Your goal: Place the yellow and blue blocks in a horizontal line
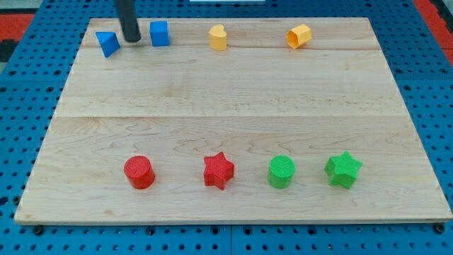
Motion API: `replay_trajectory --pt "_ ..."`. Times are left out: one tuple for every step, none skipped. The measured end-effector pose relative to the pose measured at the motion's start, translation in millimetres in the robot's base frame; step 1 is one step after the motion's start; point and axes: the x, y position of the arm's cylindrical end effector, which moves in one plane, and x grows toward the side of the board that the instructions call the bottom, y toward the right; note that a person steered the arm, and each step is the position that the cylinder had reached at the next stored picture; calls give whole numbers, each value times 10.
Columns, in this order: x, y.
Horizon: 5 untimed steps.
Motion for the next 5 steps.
replay_trajectory --pt "107 -367" --pt "-358 -456" --pt "-455 -382" --pt "50 86" --pt "-588 -236"
